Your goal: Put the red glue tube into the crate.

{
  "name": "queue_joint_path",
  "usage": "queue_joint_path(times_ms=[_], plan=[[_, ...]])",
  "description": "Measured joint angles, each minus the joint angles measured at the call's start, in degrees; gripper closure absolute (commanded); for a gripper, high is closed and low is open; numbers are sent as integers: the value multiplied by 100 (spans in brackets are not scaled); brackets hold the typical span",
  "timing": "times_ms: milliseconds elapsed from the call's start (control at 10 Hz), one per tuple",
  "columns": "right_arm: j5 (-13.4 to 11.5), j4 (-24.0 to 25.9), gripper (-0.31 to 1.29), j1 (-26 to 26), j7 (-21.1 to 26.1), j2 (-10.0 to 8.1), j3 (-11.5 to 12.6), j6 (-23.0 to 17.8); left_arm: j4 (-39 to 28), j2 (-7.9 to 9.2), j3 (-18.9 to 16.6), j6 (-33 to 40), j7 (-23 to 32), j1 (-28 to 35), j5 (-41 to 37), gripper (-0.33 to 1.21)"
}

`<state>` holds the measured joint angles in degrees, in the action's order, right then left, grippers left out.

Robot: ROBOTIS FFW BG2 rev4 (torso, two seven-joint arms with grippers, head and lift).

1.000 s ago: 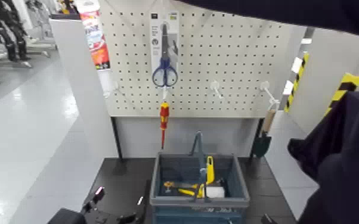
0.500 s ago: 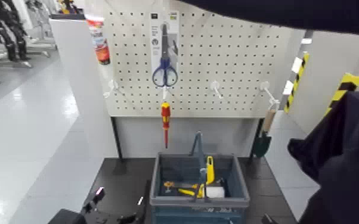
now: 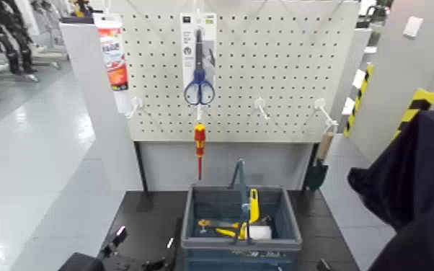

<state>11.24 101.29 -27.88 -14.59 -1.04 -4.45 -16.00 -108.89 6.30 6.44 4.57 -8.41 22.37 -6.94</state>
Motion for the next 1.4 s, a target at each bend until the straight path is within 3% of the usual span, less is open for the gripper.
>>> queue_joint_path(times_ms=[900,1400], plan=[[18,-22,14,11,0,13,5,42,9,11,-42,-56,-81,-72,-61,10],[18,-22,14,10,0,15,-3,52,-158,8,-517,-1079,-1146,-780,-547,10]])
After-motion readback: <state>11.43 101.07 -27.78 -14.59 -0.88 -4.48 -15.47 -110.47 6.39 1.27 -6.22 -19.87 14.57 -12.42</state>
